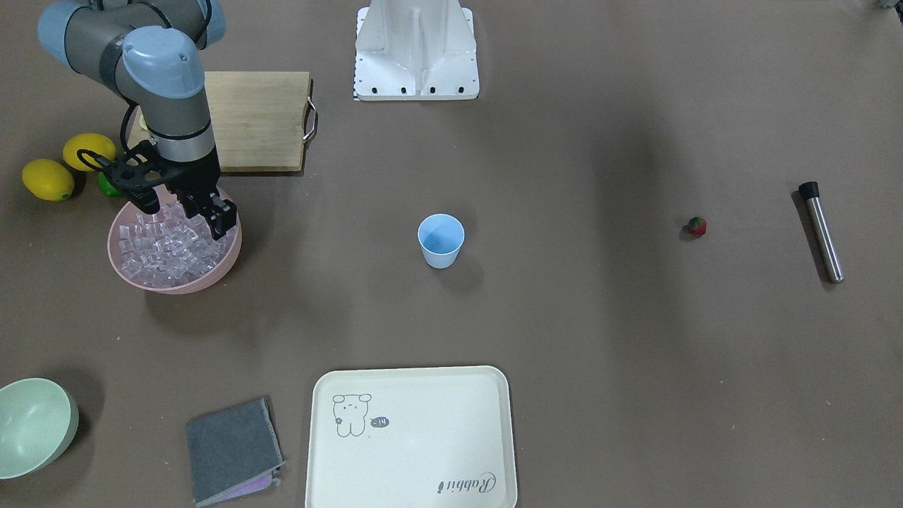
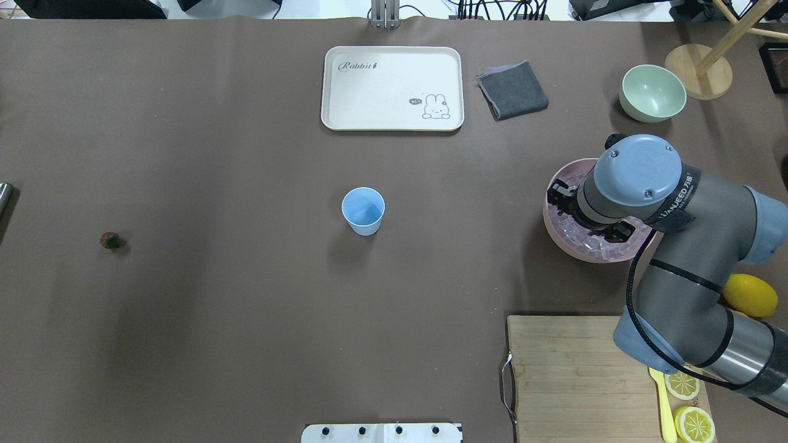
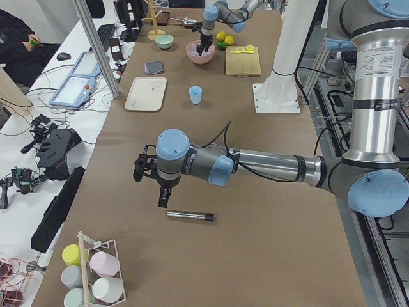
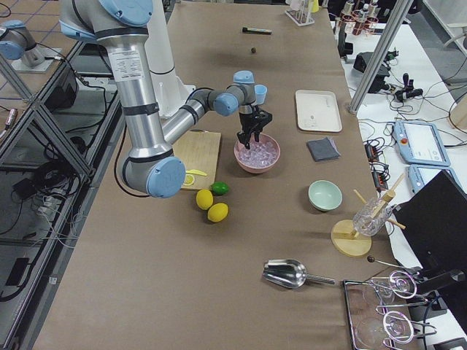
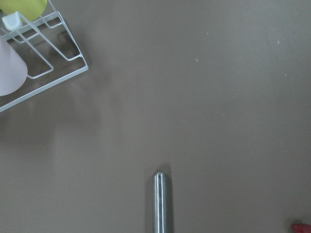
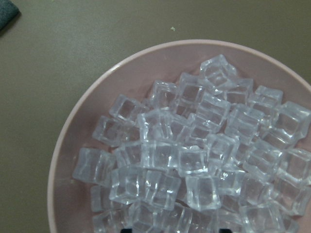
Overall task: Mash ice and strawberries in cup
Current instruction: 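Lower the right gripper into the bowl and grasp an ice cube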
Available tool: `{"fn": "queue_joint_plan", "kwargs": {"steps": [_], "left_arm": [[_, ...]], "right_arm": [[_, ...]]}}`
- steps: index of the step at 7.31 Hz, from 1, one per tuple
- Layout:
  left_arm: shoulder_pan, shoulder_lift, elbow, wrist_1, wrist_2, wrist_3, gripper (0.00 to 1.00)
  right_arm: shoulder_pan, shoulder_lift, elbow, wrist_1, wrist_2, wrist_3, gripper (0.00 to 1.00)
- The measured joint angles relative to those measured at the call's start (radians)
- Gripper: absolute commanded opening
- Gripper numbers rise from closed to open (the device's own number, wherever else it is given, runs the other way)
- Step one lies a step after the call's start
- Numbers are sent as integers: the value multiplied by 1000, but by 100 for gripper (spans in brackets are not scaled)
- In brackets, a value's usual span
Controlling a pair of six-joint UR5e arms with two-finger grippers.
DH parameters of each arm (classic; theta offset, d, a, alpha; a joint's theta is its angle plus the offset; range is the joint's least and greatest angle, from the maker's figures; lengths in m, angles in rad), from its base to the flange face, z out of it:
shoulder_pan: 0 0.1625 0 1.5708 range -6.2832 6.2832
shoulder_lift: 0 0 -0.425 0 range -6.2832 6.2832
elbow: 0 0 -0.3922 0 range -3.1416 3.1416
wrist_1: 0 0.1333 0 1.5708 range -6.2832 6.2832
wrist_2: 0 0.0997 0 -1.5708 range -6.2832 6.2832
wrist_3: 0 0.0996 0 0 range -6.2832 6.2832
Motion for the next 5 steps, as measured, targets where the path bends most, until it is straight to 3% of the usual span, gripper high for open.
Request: {"fn": "queue_joint_plan", "kwargs": {"steps": [3,5], "left_arm": [[0,0,-1,0,0,0,98],[0,0,-4,0,0,0,98]], "right_arm": [[-9,5,-11,0,-1,2,65],[-15,3,-18,0,-1,5,58]]}}
